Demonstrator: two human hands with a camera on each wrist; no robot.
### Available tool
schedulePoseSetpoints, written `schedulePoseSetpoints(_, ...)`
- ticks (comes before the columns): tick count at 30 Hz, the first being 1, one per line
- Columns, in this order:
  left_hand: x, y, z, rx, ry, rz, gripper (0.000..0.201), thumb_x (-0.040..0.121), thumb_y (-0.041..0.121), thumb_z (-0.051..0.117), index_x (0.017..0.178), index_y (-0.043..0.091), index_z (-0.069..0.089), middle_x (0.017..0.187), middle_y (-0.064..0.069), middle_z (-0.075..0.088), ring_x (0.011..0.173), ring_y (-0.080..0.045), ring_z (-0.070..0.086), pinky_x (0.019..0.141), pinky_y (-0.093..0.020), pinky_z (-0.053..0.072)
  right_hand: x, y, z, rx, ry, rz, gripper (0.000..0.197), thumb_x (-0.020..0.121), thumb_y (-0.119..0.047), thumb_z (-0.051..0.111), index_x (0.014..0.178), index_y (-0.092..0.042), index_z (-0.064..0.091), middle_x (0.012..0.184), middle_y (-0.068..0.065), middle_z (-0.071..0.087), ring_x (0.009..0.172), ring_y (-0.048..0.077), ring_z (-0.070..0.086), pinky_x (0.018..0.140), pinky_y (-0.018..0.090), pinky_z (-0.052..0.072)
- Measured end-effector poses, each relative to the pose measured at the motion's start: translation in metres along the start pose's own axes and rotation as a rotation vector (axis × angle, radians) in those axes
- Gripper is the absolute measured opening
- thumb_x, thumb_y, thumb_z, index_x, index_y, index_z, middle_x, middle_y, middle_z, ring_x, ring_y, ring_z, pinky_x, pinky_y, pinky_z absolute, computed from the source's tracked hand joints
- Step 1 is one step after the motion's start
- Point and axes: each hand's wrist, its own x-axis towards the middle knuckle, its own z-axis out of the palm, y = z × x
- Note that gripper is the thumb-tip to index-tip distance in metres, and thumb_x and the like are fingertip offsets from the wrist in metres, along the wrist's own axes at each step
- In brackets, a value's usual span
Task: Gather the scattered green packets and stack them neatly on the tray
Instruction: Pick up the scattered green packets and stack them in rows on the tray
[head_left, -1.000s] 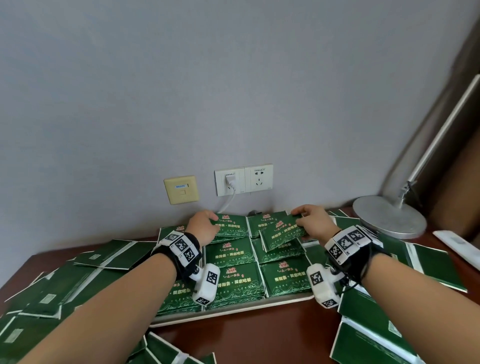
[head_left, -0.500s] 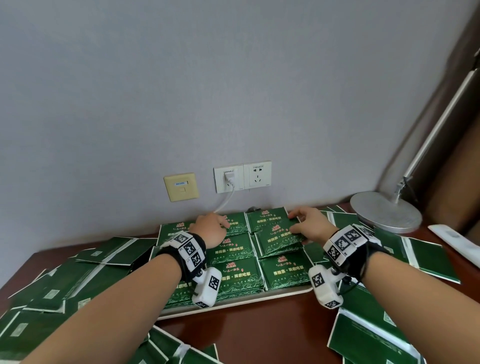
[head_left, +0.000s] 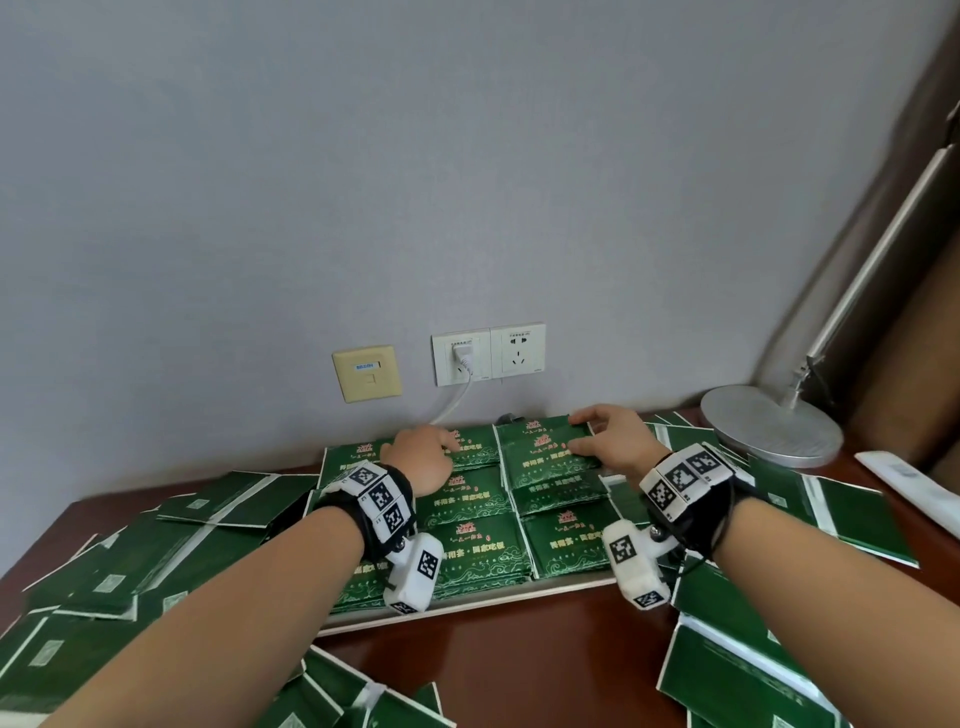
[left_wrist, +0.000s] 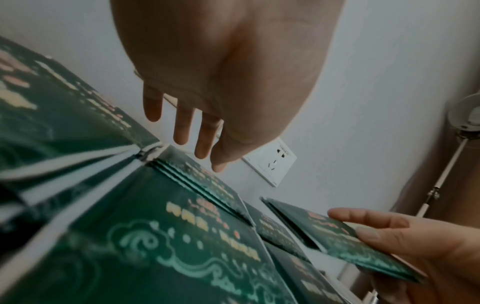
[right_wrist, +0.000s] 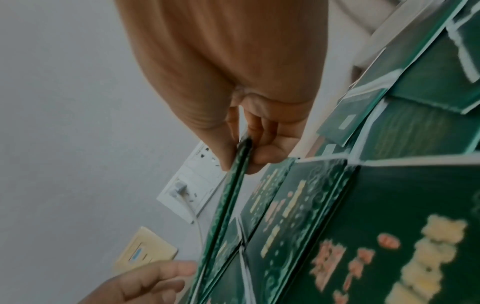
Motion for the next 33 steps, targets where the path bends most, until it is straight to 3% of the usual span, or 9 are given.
schedulePoseSetpoints(3, -0.002, -0.008, -0.009, 0.003, 0.017, -0.022, 0.053, 0.087, 0.001, 0.044, 0.124, 0.036, 0.062, 0.151, -0.003, 0.044, 0.138, -0.031, 0.037, 0.117, -0.051, 0.022, -0.001, -0.010, 0.020, -0.020, -0.060, -0.010, 0.034, 0.080, 0.002, 0.073, 0.111, -0.006, 0.062, 0.096, 0.015, 0.063, 0.066, 0.022, 0.064, 0.048, 0.023, 0.052)
schedulePoseSetpoints(7, -0.008, -0.019, -0.016, 0.039, 0.014, -0.029, 0.058, 0.086, -0.003, 0.041, 0.124, 0.036, 0.061, 0.149, -0.002, 0.045, 0.137, -0.030, 0.038, 0.115, -0.048, 0.024, -0.003, -0.016, 0.054, -0.111, -0.124, -0.010, 0.036, 0.077, -0.001, 0.077, 0.109, -0.010, 0.063, 0.085, 0.009, 0.063, 0.068, 0.024, 0.066, 0.062, 0.038, 0.059)
schedulePoseSetpoints(9, -0.009, -0.024, -0.017, 0.061, 0.013, -0.022, 0.058, 0.087, -0.004, 0.041, 0.123, 0.037, 0.062, 0.149, -0.001, 0.045, 0.136, -0.029, 0.038, 0.113, -0.048, 0.025, -0.003, -0.016, 0.067, -0.229, -0.121, -0.038, 0.037, 0.074, -0.007, 0.080, 0.107, -0.015, 0.064, 0.087, 0.005, 0.062, 0.067, 0.019, 0.064, 0.061, 0.033, 0.057)
schedulePoseSetpoints(13, -0.010, -0.031, -0.016, 0.096, 0.016, 0.010, 0.057, 0.089, -0.002, 0.042, 0.123, 0.038, 0.062, 0.146, 0.001, 0.048, 0.136, -0.027, 0.039, 0.111, -0.049, 0.026, -0.005, -0.024, 0.079, -0.460, -0.124, -0.119, 0.040, 0.075, -0.018, 0.081, 0.111, -0.017, 0.065, 0.097, -0.005, 0.055, 0.085, 0.014, 0.057, 0.076, 0.025, 0.047)
schedulePoseSetpoints(15, -0.008, -0.034, -0.015, 0.093, 0.009, 0.027, 0.057, 0.090, -0.002, 0.043, 0.125, 0.039, 0.061, 0.146, 0.002, 0.048, 0.137, -0.027, 0.037, 0.112, -0.050, 0.025, -0.006, -0.027, 0.083, -0.527, -0.152, -0.139, 0.042, 0.076, -0.021, 0.081, 0.114, -0.017, 0.064, 0.103, -0.004, 0.055, 0.091, 0.013, 0.054, 0.081, 0.021, 0.042)
schedulePoseSetpoints(19, -0.008, -0.037, -0.015, 0.114, -0.009, 0.062, 0.058, 0.092, -0.002, 0.041, 0.129, 0.038, 0.060, 0.149, 0.005, 0.045, 0.139, -0.026, 0.035, 0.112, -0.050, 0.025, -0.006, -0.028, 0.091, -0.571, -0.180, -0.144, 0.043, 0.075, -0.022, 0.082, 0.115, -0.018, 0.065, 0.120, 0.001, 0.062, 0.096, 0.014, 0.056, 0.084, 0.021, 0.042)
schedulePoseSetpoints(25, -0.008, -0.039, -0.012, 0.138, -0.043, 0.076, 0.061, 0.090, -0.002, 0.042, 0.132, 0.039, 0.058, 0.152, 0.005, 0.042, 0.140, -0.025, 0.034, 0.116, -0.050, 0.025, -0.006, -0.027, 0.098, -0.644, -0.178, -0.150, 0.044, 0.076, -0.028, 0.081, 0.115, -0.018, 0.065, 0.116, 0.001, 0.064, 0.095, 0.014, 0.059, 0.081, 0.023, 0.045)
schedulePoseSetpoints(33, -0.009, -0.038, -0.013, 0.174, -0.073, 0.086, 0.054, 0.094, 0.004, 0.044, 0.134, 0.038, 0.056, 0.154, 0.008, 0.037, 0.141, -0.024, 0.031, 0.116, -0.051, 0.024, -0.007, -0.024, 0.101, -0.727, -0.159, -0.178, 0.044, 0.078, -0.031, 0.079, 0.117, -0.018, 0.064, 0.117, 0.000, 0.064, 0.106, 0.018, 0.059, 0.093, 0.030, 0.048)
